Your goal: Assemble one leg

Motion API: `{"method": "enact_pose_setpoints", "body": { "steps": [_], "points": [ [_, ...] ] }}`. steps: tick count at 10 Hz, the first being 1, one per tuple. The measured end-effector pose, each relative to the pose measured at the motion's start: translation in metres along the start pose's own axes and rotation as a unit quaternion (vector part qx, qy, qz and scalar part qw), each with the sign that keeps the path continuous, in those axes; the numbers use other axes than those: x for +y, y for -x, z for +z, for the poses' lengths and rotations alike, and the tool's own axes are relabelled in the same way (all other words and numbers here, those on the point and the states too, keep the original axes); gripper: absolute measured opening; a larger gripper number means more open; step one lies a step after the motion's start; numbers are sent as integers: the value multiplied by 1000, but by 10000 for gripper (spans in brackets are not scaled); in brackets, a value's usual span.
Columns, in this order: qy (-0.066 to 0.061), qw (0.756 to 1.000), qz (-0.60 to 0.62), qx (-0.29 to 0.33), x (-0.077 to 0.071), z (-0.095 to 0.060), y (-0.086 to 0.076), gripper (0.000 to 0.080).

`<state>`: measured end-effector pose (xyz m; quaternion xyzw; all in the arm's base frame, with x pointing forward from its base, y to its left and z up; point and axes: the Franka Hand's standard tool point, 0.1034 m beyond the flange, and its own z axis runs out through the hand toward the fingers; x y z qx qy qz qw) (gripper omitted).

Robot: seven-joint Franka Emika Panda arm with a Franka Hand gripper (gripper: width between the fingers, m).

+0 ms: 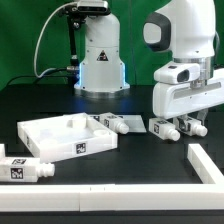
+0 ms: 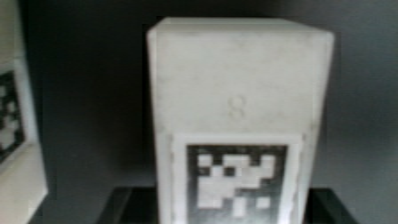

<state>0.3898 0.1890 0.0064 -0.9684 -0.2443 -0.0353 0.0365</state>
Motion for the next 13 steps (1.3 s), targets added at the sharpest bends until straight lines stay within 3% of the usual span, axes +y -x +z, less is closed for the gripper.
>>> {"method": "enact_pose_setpoints", "body": {
  "steps": [1, 2, 3, 4, 6, 7, 8, 10, 11, 12, 13],
  "points": [
    [0, 1000, 0, 0, 0, 0, 0, 384],
    [0, 1000, 0, 0, -1, 0, 0, 522],
    [0, 1000, -1, -3, 0, -1, 0, 609],
    [4, 1000, -1, -25, 2, -15, -1, 609],
    [15, 999, -9, -36, 16, -57, -9, 647],
    [17, 998, -27, -46, 31, -73, -9, 647],
    [18, 998, -33, -50, 57, -92, -8, 649],
    [16, 997, -60, -50, 111, -113, -7, 649],
    [17, 997, -53, -50, 131, -121, -11, 649],
    [17, 997, -53, -47, 133, -123, -18, 649],
    [16, 997, -55, -50, 130, -120, -15, 649]
  ]
}}
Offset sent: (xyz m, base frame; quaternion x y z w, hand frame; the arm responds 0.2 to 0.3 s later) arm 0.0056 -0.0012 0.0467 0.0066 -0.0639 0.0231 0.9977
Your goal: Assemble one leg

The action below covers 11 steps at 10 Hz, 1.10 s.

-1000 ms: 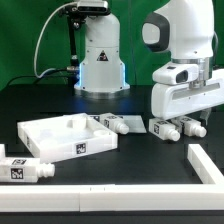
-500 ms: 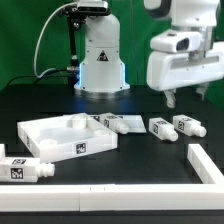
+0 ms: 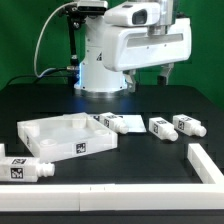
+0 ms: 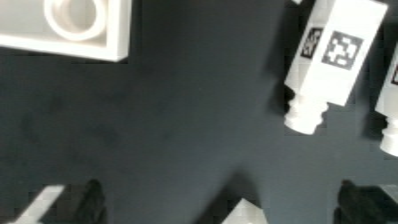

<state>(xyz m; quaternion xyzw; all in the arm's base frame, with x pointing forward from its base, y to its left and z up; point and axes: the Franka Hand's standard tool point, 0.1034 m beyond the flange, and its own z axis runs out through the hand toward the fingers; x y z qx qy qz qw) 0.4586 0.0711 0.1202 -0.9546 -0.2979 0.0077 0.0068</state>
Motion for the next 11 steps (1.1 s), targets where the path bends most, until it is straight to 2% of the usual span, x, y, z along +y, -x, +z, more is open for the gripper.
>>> {"method": "enact_pose_setpoints", "body": {
  "steps": [4, 5, 6, 7, 8, 9, 11],
  "points": [
    [0, 1000, 2, -1, 3, 1, 2, 649],
    [-11, 1000, -10, -1, 21, 2, 14, 649],
    [-13, 1000, -5, -4, 50, 1, 32, 649],
    [-11, 1000, 4, -4, 71, 3, 46, 649],
    [-10, 1000, -2, -3, 90, 10, 58, 649],
    [-23, 1000, 11, -16, 106, 21, 64, 649],
    [-21, 1000, 6, -13, 102, 19, 57, 649]
  ]
}}
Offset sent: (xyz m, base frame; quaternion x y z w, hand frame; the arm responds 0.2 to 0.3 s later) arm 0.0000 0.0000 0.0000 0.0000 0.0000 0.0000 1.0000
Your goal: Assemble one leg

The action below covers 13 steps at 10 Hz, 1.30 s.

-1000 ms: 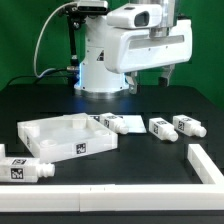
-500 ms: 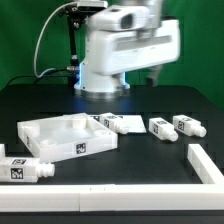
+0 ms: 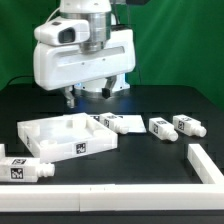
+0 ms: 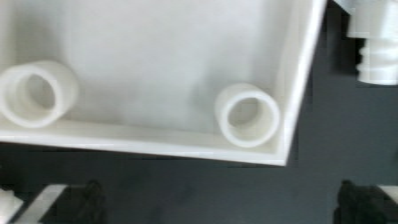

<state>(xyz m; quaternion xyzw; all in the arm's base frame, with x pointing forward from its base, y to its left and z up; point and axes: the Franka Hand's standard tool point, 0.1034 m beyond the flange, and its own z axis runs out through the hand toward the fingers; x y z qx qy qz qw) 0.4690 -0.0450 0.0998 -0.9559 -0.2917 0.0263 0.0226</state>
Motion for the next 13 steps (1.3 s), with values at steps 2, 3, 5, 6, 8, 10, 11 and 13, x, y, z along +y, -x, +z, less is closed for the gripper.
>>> {"method": "enact_pose_setpoints", "body": {
  "steps": [2, 3, 5, 6, 8, 10, 11, 13],
  "points": [
    [-1, 1000, 1, -1, 1, 2, 1, 649],
    [-2, 1000, -4, -2, 3, 3, 3, 649],
    [0, 1000, 17, -8, 46, 13, 30, 649],
    [14, 1000, 4, -1, 69, 22, 43, 649],
    [15, 999, -33, -2, 100, 42, 59, 649],
    [15, 999, -30, -2, 99, 42, 57, 649],
    [15, 999, -30, -2, 99, 42, 58, 649],
    [15, 999, -30, -2, 99, 42, 58, 649]
  ]
}}
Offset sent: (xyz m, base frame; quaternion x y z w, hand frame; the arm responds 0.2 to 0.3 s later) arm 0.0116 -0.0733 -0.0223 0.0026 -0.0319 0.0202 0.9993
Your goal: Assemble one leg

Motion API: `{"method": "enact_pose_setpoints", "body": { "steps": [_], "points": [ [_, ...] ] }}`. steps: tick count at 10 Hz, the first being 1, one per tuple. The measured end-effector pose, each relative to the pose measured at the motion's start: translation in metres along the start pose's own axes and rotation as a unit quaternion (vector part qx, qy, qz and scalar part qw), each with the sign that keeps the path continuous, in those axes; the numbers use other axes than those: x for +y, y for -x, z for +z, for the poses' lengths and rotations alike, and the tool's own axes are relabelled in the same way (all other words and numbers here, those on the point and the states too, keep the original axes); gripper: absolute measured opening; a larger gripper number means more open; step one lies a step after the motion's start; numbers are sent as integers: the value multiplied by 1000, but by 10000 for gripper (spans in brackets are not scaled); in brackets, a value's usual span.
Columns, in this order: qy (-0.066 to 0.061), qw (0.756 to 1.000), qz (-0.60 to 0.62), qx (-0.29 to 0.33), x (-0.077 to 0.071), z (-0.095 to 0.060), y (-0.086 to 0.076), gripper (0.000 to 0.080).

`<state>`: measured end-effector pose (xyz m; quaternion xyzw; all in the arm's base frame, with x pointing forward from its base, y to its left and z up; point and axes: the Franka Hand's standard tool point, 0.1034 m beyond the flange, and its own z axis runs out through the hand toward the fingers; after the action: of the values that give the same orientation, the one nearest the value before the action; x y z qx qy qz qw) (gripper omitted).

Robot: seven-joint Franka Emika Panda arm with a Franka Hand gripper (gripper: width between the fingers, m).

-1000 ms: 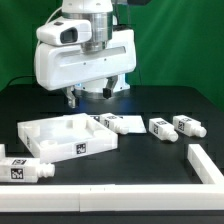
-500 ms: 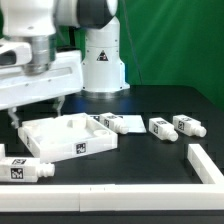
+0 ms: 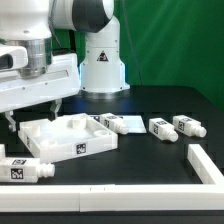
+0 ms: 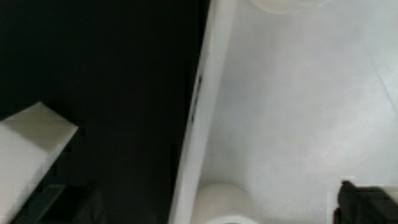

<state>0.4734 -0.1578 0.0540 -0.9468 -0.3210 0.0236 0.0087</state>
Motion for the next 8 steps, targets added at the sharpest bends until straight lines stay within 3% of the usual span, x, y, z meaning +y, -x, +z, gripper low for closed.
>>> {"method": "enact_pose_setpoints", "body": {
  "steps": [4, 6, 8],
  "points": [
    [-2, 1000, 12, 0, 0, 2, 2, 649],
    [-15, 998, 55, -7, 4, 24, 14, 649],
    [-13, 998, 68, -7, 7, 40, 23, 649]
  ]
}}
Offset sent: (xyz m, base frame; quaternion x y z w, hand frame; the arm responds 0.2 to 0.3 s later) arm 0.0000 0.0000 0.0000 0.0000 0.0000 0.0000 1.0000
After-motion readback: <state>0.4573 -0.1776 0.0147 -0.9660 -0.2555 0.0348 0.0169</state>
